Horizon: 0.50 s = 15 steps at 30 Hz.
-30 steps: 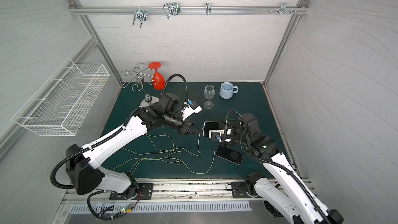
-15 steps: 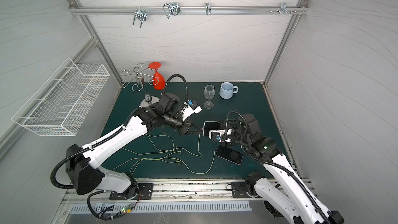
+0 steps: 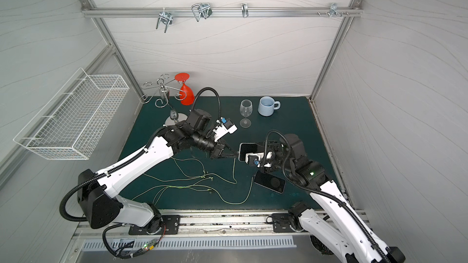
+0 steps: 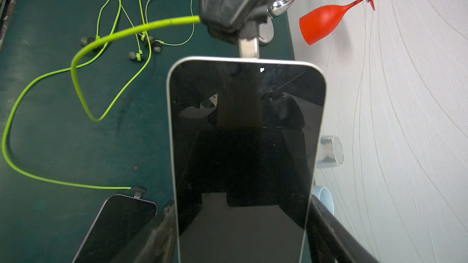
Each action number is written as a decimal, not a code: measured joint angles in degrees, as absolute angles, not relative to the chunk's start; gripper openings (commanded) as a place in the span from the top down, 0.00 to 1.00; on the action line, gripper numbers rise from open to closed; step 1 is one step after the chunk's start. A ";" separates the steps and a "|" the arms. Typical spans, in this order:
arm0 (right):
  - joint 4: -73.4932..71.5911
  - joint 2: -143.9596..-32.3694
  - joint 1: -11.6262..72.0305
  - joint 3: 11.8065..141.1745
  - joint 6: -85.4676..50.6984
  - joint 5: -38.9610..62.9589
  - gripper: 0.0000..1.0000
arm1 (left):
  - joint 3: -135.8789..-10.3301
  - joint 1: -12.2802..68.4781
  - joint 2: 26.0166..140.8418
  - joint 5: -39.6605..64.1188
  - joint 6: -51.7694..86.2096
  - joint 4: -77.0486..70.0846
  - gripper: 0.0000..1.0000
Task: Plug wired earphones into phones
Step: Insert the wired earphone into the phone.
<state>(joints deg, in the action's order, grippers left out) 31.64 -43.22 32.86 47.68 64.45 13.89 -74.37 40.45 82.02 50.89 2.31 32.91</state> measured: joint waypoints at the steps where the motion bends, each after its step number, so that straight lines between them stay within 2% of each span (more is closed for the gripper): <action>1: 31.53 -43.16 33.01 47.68 64.40 13.72 0.44 | -74.37 40.45 82.02 51.13 2.42 32.86 1.00; 15: 31.40 -40.75 35.20 47.11 65.95 10.72 0.45 | -74.37 40.51 82.74 54.04 3.22 32.91 1.00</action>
